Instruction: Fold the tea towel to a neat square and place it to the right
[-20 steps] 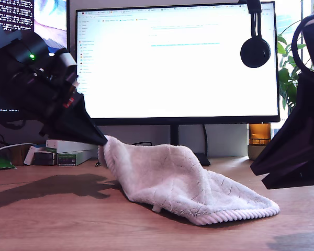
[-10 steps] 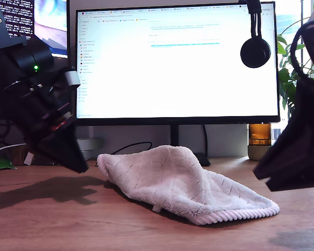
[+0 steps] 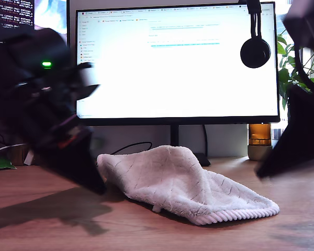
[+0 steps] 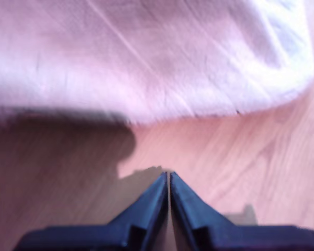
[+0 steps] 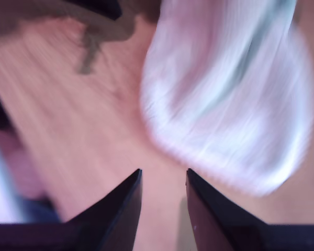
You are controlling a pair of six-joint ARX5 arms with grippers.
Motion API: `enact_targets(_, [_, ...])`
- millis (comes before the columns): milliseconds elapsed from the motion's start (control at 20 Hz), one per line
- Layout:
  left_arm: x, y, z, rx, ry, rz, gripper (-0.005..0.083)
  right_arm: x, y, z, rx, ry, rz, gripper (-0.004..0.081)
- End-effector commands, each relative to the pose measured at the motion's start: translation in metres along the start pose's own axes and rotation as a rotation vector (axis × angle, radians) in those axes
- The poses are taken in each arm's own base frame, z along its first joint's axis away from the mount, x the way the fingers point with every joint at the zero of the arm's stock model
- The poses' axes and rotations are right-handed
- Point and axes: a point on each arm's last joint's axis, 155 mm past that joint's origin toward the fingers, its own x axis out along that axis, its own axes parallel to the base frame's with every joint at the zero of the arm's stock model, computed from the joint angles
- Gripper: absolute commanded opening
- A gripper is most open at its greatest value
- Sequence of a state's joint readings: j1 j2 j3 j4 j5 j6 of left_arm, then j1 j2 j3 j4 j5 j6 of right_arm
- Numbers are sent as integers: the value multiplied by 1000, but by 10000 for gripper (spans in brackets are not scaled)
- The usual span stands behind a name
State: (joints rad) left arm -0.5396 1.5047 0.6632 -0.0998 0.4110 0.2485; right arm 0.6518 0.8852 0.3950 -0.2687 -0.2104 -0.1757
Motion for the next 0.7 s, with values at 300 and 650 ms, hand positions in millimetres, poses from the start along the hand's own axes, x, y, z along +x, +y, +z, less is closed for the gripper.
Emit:
enact_targets(300, [-11, -38, 13, -9, -120, -37, -19, 26, 14, -18, -636, 87, 83, 249])
enact_targets(650, [-9, -57, 21, 13, -144, -69, -19, 59, 2, -27, -662, 185, 80, 286])
